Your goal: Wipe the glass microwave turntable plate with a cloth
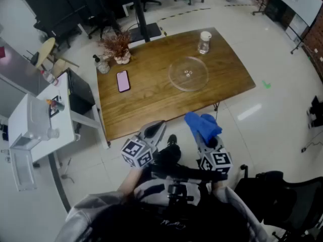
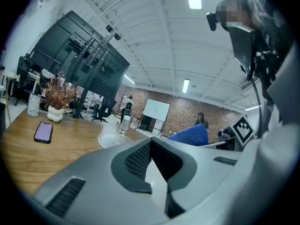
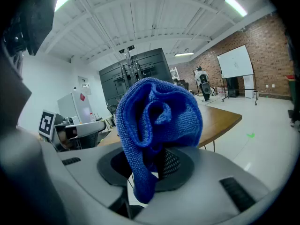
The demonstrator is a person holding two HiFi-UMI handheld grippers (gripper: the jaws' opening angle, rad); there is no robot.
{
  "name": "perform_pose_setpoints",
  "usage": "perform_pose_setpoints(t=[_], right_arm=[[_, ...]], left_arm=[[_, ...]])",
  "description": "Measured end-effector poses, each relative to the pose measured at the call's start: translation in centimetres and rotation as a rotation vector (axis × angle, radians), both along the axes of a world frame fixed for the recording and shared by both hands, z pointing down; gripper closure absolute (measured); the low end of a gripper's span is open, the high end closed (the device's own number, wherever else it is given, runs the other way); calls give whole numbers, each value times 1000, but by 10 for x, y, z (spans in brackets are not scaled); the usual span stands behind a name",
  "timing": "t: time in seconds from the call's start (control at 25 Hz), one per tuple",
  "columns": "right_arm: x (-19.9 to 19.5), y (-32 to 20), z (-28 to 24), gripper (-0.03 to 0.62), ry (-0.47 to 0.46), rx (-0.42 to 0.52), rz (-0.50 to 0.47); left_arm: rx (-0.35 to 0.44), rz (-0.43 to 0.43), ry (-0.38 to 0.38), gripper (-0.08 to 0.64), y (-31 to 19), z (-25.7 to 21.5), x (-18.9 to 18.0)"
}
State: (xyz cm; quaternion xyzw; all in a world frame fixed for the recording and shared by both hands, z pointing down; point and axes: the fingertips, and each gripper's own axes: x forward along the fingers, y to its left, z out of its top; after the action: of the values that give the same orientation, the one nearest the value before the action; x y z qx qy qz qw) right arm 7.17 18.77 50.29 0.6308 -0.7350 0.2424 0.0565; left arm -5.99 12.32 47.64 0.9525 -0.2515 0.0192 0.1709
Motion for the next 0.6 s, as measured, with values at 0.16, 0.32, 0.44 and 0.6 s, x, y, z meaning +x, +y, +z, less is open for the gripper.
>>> perform_pose_setpoints(t=[0.16, 0.32, 0.44, 0.6], right_arm=[[4, -59, 3, 500, 18, -13, -16], [4, -107, -2, 500, 21, -18, -34], [5, -130, 1, 500, 46, -43, -36], [11, -147, 2, 500, 86, -74, -21]], left_arm=[[16, -15, 15, 563, -70, -6, 5], [14, -50, 35, 563, -132, -10, 10], [-15, -34, 48, 563, -160, -1, 20], [-58, -15, 50, 563, -189, 11, 31]])
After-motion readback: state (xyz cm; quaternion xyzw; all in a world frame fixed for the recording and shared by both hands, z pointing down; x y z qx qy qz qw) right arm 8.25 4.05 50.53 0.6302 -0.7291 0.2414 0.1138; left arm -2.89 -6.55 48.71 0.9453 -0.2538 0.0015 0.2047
